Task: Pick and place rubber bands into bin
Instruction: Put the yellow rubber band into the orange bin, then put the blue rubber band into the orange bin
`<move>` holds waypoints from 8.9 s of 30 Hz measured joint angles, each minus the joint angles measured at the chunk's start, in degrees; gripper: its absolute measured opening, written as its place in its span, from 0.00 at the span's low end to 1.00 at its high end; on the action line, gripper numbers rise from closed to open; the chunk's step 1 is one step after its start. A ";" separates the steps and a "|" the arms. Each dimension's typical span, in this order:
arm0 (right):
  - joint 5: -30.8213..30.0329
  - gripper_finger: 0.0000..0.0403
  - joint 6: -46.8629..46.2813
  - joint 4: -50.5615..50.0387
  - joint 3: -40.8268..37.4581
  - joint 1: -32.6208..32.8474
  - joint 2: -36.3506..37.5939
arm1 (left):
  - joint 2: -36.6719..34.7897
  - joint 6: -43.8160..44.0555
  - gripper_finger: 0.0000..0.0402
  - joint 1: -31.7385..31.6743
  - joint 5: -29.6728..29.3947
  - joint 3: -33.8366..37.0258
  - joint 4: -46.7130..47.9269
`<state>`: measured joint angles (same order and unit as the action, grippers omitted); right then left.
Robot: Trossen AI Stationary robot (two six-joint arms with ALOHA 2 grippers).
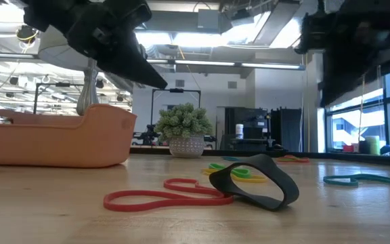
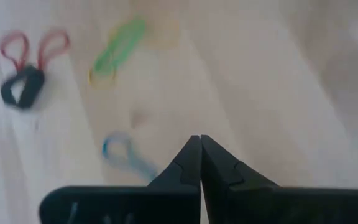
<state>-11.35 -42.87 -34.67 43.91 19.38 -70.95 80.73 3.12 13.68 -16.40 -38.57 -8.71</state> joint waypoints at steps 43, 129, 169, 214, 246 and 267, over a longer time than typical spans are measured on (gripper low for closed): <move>16.23 0.25 -66.51 -6.23 16.58 29.70 -31.88 | -0.09 -2.39 0.00 -5.98 1.33 0.00 -0.52; -4.08 0.00 43.01 20.67 47.76 -12.98 -30.54 | -54.47 0.63 0.01 -12.10 6.40 24.48 16.17; 8.49 0.32 44.85 15.16 56.15 -17.45 -53.79 | -65.07 5.32 0.01 -12.07 5.73 24.48 26.95; -10.01 0.33 18.76 46.51 -29.96 -7.29 10.53 | 0.24 22.45 0.01 9.35 -0.17 -22.81 55.93; -10.04 0.33 20.76 48.23 -30.08 -7.24 10.50 | 28.55 45.38 0.29 28.60 13.16 -31.89 55.80; -10.06 0.33 20.86 48.64 -30.06 -7.26 10.50 | 21.97 42.95 0.00 27.21 13.19 -31.79 55.66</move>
<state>-21.41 -22.01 13.98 13.85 12.12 -60.45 102.70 46.06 40.89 -3.21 -70.36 46.95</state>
